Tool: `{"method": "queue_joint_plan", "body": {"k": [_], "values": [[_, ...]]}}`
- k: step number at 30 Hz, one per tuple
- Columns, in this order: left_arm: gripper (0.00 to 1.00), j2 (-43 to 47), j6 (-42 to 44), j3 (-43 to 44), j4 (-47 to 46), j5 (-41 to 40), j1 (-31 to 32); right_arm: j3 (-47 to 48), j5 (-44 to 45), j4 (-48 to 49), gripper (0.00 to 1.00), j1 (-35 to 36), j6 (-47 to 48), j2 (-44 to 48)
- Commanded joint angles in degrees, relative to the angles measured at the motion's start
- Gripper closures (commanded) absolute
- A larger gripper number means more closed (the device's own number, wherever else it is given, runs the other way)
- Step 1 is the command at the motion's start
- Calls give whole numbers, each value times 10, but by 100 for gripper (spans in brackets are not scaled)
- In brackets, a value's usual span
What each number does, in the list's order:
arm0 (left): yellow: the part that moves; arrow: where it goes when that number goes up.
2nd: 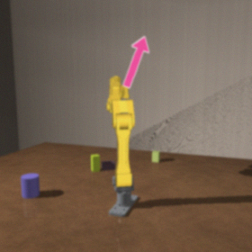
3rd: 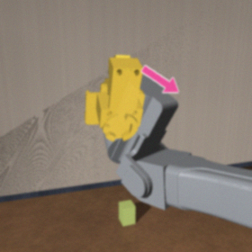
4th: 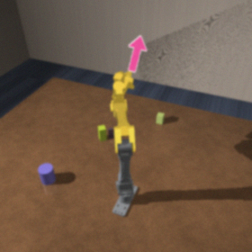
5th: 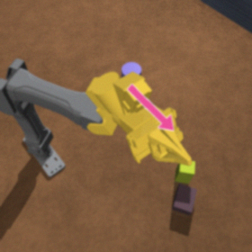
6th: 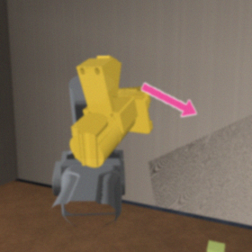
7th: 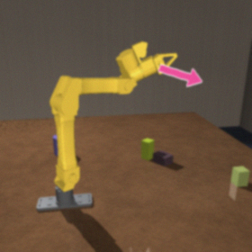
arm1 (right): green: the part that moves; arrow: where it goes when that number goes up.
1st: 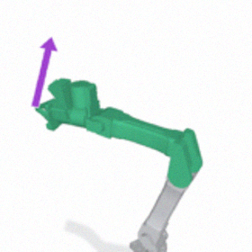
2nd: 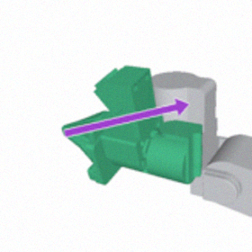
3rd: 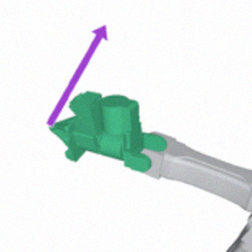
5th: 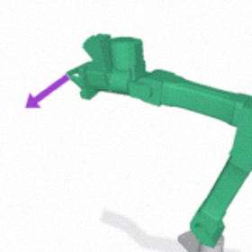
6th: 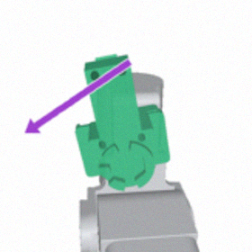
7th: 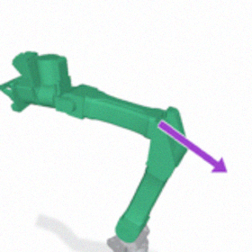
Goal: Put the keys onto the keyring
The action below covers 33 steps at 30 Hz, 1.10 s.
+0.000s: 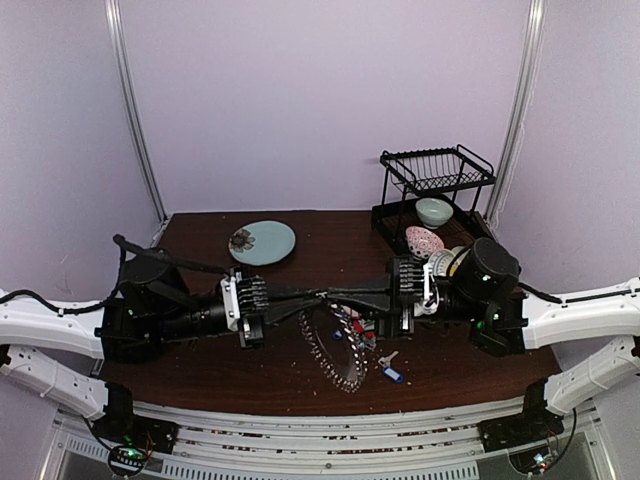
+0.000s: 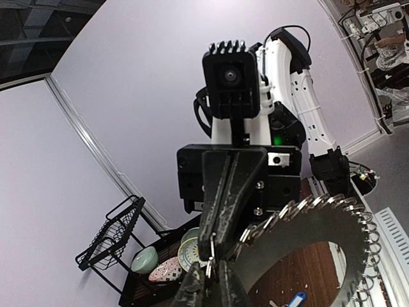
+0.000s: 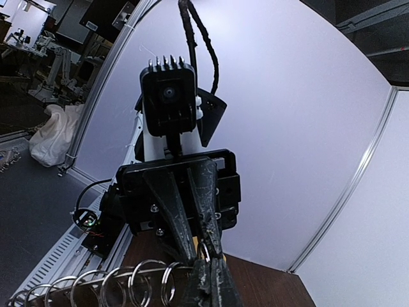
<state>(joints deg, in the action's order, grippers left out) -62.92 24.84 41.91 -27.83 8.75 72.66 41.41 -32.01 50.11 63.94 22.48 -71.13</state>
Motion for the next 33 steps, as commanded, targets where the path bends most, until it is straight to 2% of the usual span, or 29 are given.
{"method": "queue_joint_plan", "body": {"k": [1,4,8,12,16,19,21,24,29,33], "values": [[92,-6,-11,12,-12,3,-1,8,12,30,100,4,-6,0],[85,-6,-12,12,-10,2,-1,4,17,32,100,3,-8,3],[83,-6,-14,12,-8,0,-1,7,16,27,100,3,-15,1],[70,3,-18,11,-1,-20,-1,33,87,-15,100,2,-51,-1],[64,29,-38,-4,-18,-112,-1,59,172,-67,100,2,-87,-6],[60,47,-67,-9,-25,-206,-1,101,279,-130,100,2,-164,-19],[59,58,-81,-12,-25,-250,-1,149,358,-210,100,2,-220,-38],[61,63,-99,-9,-14,-275,-2,218,445,-326,100,2,-291,-76],[72,34,-156,26,40,-306,-2,247,504,-381,100,1,-371,-89],[72,9,-192,30,54,-306,-2,241,485,-373,100,0,-392,-91]]}}
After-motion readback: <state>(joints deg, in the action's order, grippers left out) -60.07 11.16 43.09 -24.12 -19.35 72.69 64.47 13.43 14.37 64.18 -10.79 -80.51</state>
